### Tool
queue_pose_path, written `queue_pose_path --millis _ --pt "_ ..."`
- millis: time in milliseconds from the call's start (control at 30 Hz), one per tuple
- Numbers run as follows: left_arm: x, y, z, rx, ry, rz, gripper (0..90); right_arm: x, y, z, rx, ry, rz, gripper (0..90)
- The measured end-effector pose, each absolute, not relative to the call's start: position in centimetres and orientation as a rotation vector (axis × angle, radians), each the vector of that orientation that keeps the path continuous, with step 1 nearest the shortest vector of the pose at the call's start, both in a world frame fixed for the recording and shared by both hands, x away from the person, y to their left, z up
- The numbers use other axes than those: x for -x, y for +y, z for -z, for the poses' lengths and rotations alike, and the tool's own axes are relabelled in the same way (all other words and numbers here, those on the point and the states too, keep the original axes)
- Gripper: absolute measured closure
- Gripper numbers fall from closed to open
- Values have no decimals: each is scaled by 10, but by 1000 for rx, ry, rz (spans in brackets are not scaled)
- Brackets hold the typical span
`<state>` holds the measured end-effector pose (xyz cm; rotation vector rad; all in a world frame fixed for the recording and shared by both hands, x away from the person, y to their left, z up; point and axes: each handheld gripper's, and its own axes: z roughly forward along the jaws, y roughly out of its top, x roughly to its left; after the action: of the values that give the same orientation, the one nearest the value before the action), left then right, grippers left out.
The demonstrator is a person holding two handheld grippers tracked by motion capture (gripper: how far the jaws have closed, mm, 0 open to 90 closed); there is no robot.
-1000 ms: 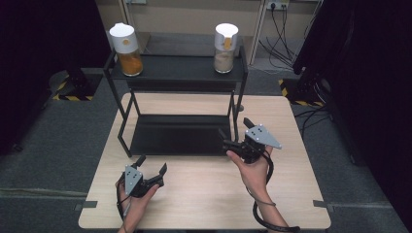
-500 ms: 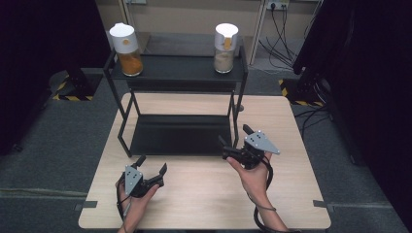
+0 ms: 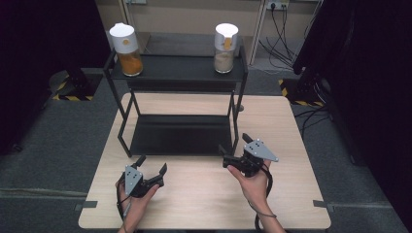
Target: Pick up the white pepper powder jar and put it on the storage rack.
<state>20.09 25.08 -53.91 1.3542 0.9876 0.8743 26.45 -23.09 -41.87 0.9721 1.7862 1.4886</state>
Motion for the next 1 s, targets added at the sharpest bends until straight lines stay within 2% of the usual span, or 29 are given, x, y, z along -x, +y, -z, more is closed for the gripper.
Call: queue_pose_path --millis 1000 --pt "-201 250 539 -1358 985 -878 125 -256 -242 452 -1061 1831 -1453 43"
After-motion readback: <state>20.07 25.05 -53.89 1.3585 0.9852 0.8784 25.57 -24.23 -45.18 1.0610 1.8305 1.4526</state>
